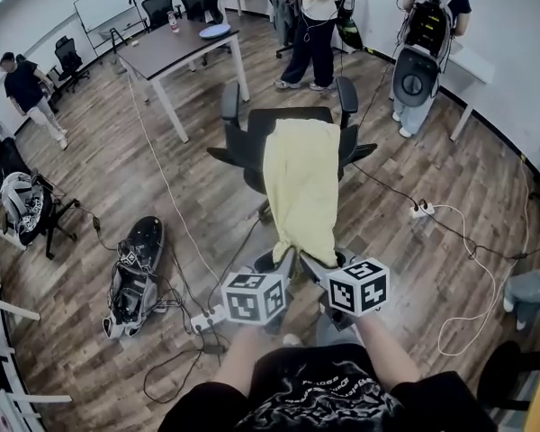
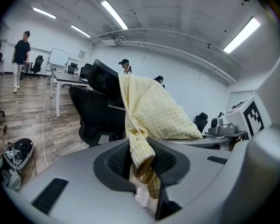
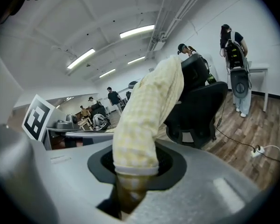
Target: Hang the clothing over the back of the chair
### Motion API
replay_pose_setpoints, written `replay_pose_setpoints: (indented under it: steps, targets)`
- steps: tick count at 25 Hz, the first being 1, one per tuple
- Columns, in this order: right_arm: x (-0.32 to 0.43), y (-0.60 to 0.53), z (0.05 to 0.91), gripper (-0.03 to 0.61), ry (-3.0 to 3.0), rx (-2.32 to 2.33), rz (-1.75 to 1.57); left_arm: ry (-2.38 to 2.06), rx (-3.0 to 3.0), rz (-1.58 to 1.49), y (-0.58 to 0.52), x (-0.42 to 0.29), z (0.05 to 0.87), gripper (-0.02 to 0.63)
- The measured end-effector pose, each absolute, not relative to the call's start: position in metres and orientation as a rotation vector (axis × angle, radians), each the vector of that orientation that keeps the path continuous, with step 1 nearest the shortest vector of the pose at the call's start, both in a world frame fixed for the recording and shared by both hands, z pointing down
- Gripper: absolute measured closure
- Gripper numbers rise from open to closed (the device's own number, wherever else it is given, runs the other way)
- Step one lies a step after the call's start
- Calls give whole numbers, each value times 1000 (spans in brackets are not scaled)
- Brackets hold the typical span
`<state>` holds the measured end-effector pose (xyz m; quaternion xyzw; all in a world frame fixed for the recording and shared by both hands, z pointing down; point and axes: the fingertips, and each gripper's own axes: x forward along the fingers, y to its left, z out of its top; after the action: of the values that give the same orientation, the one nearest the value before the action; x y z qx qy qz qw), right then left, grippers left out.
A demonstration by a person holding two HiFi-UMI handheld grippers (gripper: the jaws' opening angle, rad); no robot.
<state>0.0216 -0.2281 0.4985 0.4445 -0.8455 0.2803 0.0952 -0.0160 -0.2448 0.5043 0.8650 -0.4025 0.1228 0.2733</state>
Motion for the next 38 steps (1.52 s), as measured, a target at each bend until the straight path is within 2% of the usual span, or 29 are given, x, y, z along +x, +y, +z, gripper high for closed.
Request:
replay_pose_setpoints:
  steps: [10,34,38]
  targets:
    - [30,-250,533,453,-2422,1349,842,-1128,2282,320,-267,-14,533,538]
    - [58,-317,579,454,-2296,1351,856,-1144,2228,408,-339,14,571,538]
    - [54,-316,580,431,-2322,1357,860,-1161,2210,403,-338,7,572,534]
